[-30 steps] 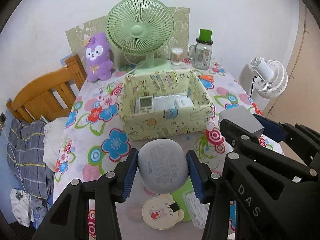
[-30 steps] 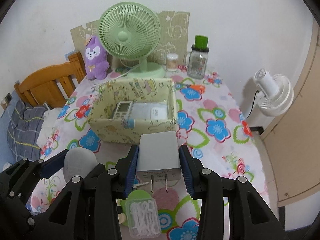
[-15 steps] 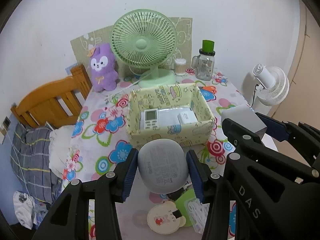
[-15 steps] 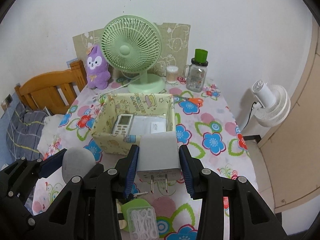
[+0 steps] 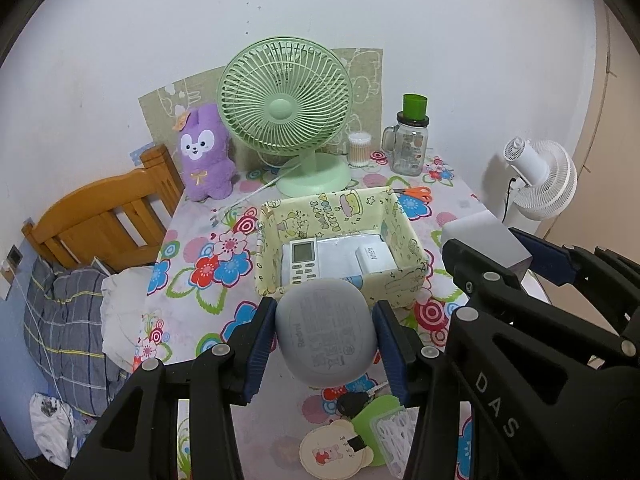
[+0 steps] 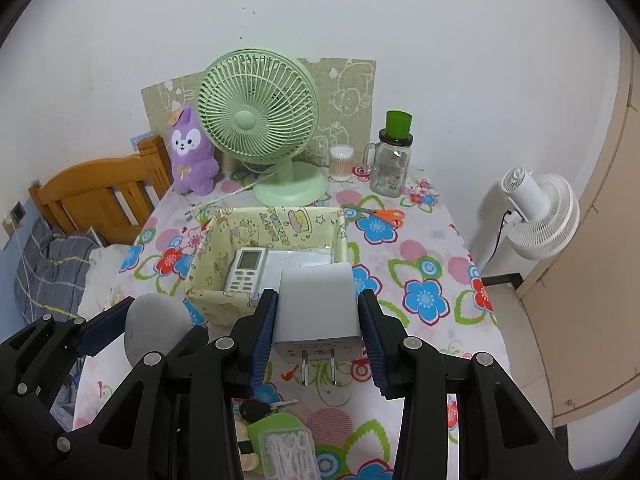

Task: Organize rigid objects
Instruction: 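Lift the round case and charger and carry both toward the fabric box, then lower the case and charger into the box and open both tools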

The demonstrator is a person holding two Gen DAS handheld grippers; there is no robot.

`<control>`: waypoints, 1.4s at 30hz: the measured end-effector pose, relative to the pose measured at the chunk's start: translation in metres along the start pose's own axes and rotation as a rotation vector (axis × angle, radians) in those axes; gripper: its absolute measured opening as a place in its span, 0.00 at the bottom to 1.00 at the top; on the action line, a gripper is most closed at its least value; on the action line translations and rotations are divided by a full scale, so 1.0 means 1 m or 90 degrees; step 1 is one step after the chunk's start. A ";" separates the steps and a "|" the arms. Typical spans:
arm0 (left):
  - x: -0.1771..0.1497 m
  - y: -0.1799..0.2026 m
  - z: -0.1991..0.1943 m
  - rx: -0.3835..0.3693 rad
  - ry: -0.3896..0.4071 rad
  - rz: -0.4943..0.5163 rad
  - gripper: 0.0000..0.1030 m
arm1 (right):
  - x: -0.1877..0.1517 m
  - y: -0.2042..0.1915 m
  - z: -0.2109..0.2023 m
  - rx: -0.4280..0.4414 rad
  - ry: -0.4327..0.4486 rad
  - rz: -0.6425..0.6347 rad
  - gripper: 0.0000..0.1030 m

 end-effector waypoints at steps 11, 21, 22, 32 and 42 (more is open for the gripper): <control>0.013 -0.010 0.014 0.001 -0.003 -0.013 0.49 | 0.018 -0.008 0.017 -0.001 -0.004 -0.011 0.43; 0.033 -0.021 0.039 -0.004 -0.008 -0.017 0.49 | 0.039 -0.013 0.043 -0.003 -0.014 -0.017 0.43; 0.034 -0.022 0.041 -0.003 -0.008 -0.017 0.49 | 0.041 -0.014 0.046 -0.003 -0.015 -0.017 0.43; 0.052 -0.031 0.070 0.002 -0.015 -0.030 0.49 | 0.060 -0.017 0.079 0.004 -0.021 -0.010 0.43; 0.057 -0.036 0.104 0.006 -0.036 -0.035 0.49 | 0.068 -0.020 0.115 0.011 -0.043 -0.010 0.43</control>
Point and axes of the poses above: each gripper's, at about its wrist camera, not at the fingertips, and z roughly the way its jaws point, y to its right, x to its top, the point moved 1 cm from there along z, roughly the way its jaws point, and after that the axes turned 15 degrees about z, right-handed, at the moved point
